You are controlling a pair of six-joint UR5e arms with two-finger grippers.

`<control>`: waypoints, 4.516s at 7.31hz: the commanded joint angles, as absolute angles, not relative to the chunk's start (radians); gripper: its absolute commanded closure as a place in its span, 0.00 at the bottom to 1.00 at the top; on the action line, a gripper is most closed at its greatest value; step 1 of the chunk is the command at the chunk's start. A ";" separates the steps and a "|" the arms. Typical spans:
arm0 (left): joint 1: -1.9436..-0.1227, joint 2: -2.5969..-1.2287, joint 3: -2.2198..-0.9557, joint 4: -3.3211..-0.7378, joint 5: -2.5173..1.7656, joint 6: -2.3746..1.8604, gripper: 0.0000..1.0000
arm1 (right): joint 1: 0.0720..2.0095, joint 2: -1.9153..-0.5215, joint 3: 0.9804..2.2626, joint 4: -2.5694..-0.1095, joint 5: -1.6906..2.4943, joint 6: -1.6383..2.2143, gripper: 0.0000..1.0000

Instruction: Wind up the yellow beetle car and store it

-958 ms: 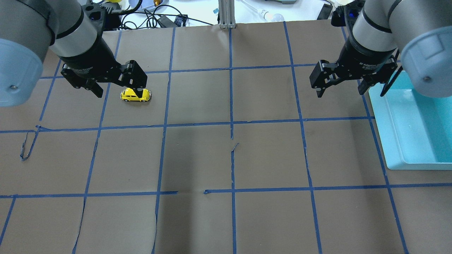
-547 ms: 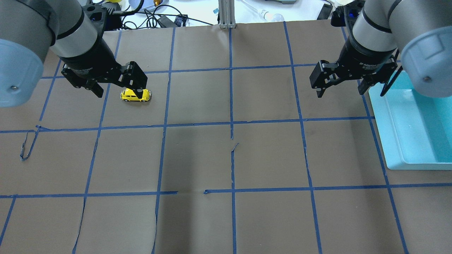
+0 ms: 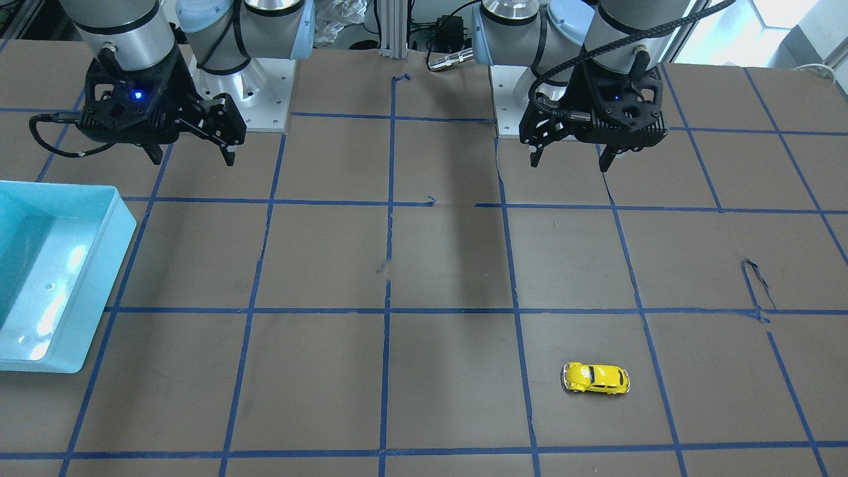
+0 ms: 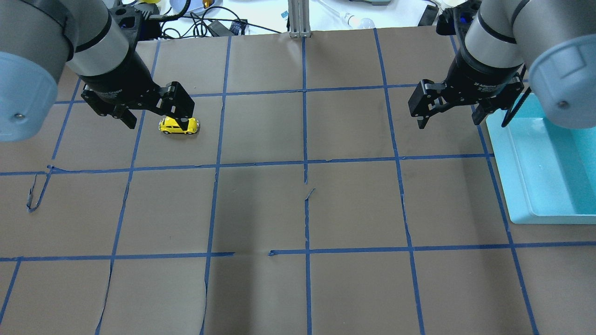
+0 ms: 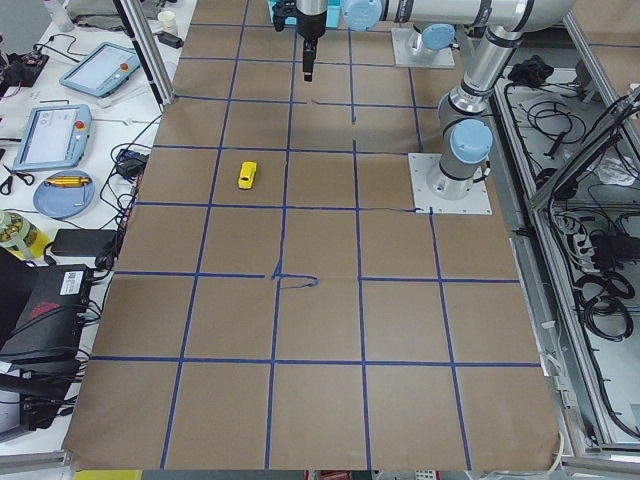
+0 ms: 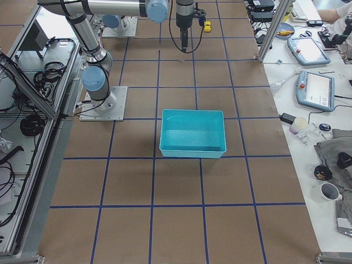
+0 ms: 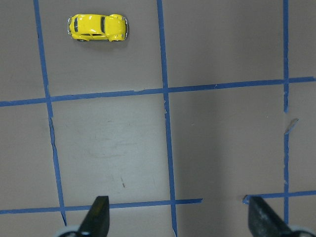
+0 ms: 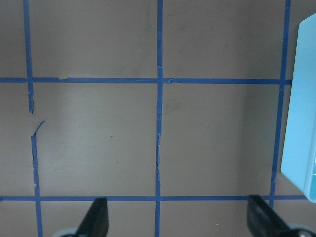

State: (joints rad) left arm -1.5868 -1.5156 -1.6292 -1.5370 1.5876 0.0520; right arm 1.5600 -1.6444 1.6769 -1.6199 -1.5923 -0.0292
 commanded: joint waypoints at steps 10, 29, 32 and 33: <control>-1.585 -1.516 -1.629 -1.537 1.589 0.061 0.00 | 1.560 -1.618 1.670 -1.609 -1.528 -0.015 0.00; -1.422 -2.221 -1.451 -1.114 1.589 1.939 0.07 | 1.560 -1.621 1.677 -1.629 -1.535 -0.011 0.00; -1.405 -2.217 -1.474 -1.098 1.589 1.939 0.18 | 1.560 -1.624 1.677 -1.631 -1.529 -0.011 0.00; -1.404 -2.201 -1.497 -1.080 1.591 1.939 0.22 | 1.560 -1.628 1.677 -1.631 -1.535 -0.012 0.00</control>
